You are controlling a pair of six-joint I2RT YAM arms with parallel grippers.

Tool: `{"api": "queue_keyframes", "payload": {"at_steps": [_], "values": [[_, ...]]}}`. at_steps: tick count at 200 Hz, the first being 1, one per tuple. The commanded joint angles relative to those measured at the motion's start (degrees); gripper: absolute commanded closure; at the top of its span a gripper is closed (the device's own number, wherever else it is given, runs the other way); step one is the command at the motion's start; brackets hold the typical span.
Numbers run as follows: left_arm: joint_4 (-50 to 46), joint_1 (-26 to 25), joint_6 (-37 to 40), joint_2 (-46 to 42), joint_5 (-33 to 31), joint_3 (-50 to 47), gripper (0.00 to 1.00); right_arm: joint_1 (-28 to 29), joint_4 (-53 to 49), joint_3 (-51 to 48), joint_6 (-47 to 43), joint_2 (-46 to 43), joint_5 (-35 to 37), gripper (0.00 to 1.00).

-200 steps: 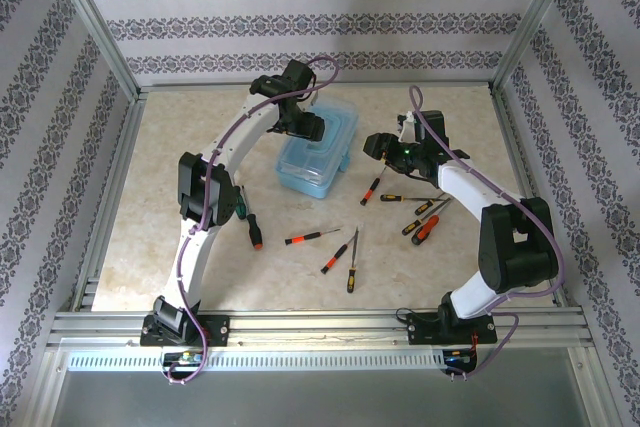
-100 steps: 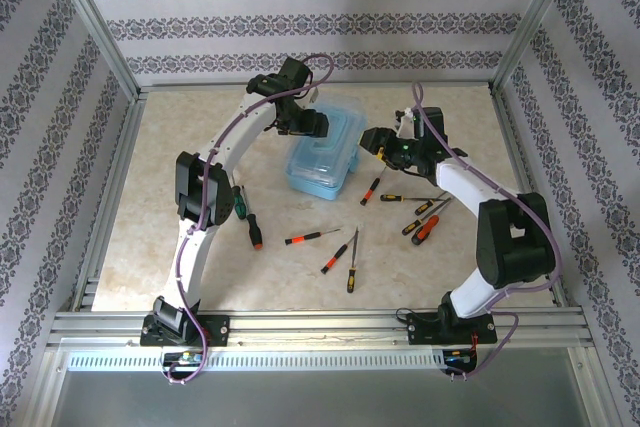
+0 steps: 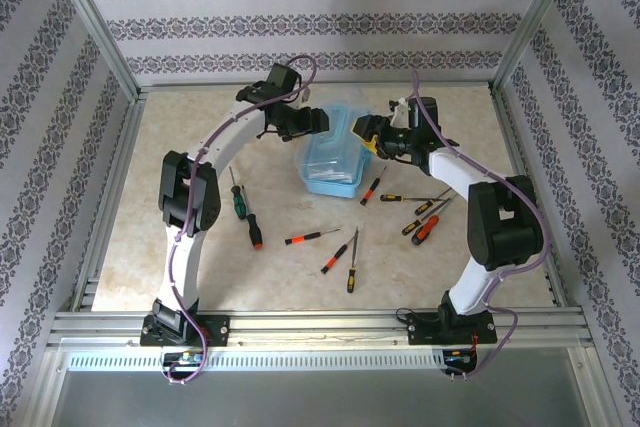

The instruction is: Pack the tool kit

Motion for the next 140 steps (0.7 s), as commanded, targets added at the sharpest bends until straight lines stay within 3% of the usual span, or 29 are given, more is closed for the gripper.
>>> {"api": "queue_keyframes", "payload": {"at_steps": [1,35,90,140], "values": [[5.2,-0.2,-5.9,-1.4,3.0,-5.3,0.44,0.7,3.3,2.1,2.2,1.4,-2.7,0.36],[9.5,-0.2,-8.4,-4.5,3.6,-10.0,0.38,1.1,4.0,4.5,3.5,2.5,-3.9,0.37],[7.0,1.4,-5.5,-7.8,3.4,-8.3,0.02,1.3,2.8,7.1,3.6,3.2,-4.1,0.38],[4.1,7.2,-5.4,-14.0,-4.9,-13.8,0.03,3.2,-4.2,12.1,-0.4,3.3,-1.7,0.41]]}}
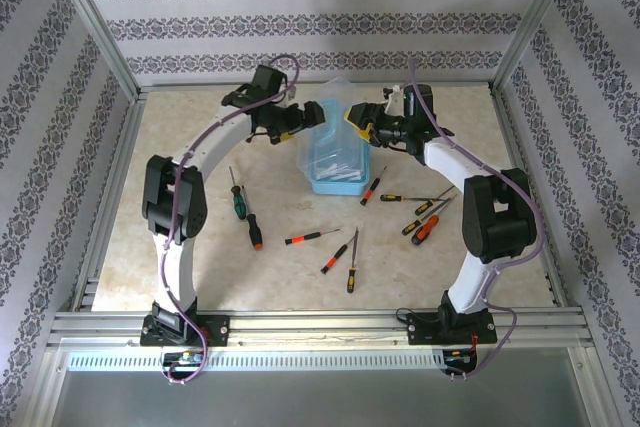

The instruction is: Pack the tool kit

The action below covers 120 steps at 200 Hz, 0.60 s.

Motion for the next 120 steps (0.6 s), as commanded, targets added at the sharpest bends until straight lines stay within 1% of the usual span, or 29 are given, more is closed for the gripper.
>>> {"api": "queue_keyframes", "payload": {"at_steps": [1,29,62,89,120], "values": [[-2.3,3.7,0.8,-5.8,-5.7,-4.0,0.04,1.7,-3.2,4.4,-3.1,0.1,0.5,0.41],[-1.8,6.3,1.9,-7.9,-13.0,-10.6,0.09,3.1,-6.6,7.6,-5.5,0.8,0.8,0.40],[-7.1,6.8,7.5,-3.1,-16.7,-8.2,0.12,4.7,-11.0,11.0,-8.4,1.5,2.1,0.40],[-7.5,6.7,8.9,-1.1,-16.8,-8.1,0.14,7.3,-16.0,15.1,-11.7,2.4,3.3,0.40],[-6.3,6.7,9.4,-1.0,-17.0,-9.9,0.14,10.7,-23.5,19.9,-16.5,3.7,7.3,0.39]]}}
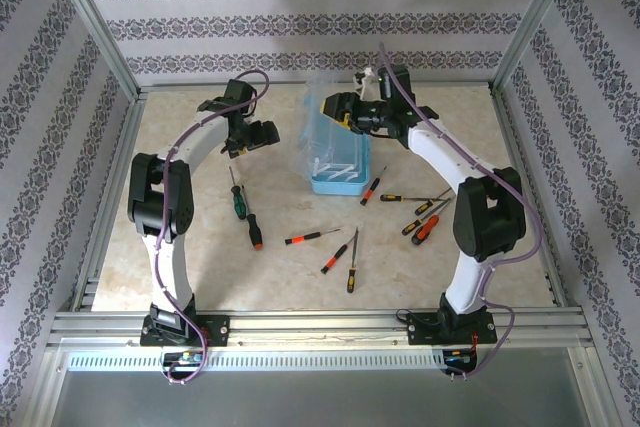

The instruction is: Pack the tool kit

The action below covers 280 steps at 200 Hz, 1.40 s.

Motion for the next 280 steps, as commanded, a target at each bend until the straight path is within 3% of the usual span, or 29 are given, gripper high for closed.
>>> {"api": "queue_keyframes", "payload": {"at_steps": [1,108,188,216,244,280], "values": [[-1.1,-0.4,2.6,-0.6,-1.5,-0.7,0.14,3.0,-7.8,4.7,-6.1,1.3,3.6,0.39],[3.2,0.7,4.1,-1.6,0.5,-7.2,0.12,9.8,-15.6,14.8,-8.7,5.9,8.7,0.38],[8.1,3.0,4.4,-2.6,3.6,-11.1,0.12,10.1,-14.0,13.0,-8.1,2.8,11.4,0.39],[8.1,3.7,5.2,-2.5,4.3,-10.9,0.11,6.4,-13.7,7.8,-9.0,-2.8,12.9,0.39],[6.6,3.9,6.7,-1.0,4.9,-9.1,0.11,-1.8,-15.7,0.7,-11.0,-7.0,16.4,0.39],[5.7,4.0,6.5,0.8,3.9,-7.4,0.10,-9.9,-19.1,-2.8,-15.4,-3.3,22.3,0.41]]}}
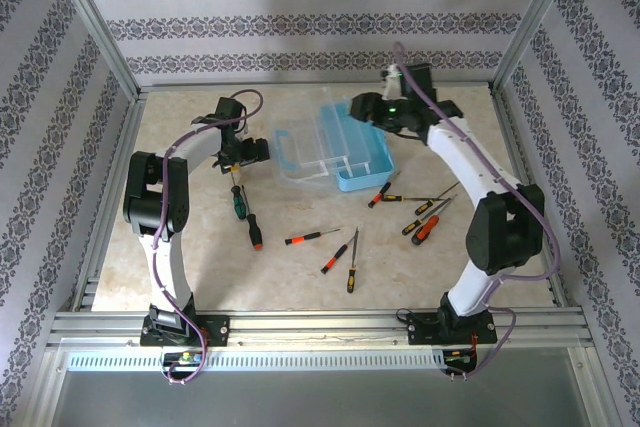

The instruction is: Pack the tool kit

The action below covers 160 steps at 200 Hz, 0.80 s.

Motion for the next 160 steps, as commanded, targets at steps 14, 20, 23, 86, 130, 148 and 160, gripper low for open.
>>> {"api": "queue_keyframes", "payload": {"at_steps": [14,20,23,86,130,148,160], "values": [[-0.5,0.9,1.6,1.3,0.2,2.9,0.09,-4.2,-4.8,-1.7,-5.3,5.4,6.7,0.41],[-0.4,1.0,1.6,1.5,0.7,3.1,0.09,-4.5,-5.2,-1.3,-5.8,6.2,7.8,0.41],[-0.4,1.0,1.6,1.6,0.9,3.3,0.09,-4.6,-5.4,-1.1,-6.1,6.6,8.3,0.41],[-2.6,1.1,1.3,1.2,1.2,5.0,0.09,-7.3,-4.5,-4.8,-7.1,8.7,10.6,0.43],[-3.0,1.1,-0.7,-6.6,0.9,1.8,0.07,-5.3,-1.0,-10.8,-4.7,7.0,7.4,0.44],[-2.2,1.2,-2.2,-8.9,2.1,-0.2,0.07,-4.5,0.8,-12.9,-2.8,5.9,5.6,0.44],[-1.8,1.1,-2.9,-10.1,2.8,-1.6,0.07,-3.8,1.9,-13.8,-1.7,5.4,4.7,0.45]]}}
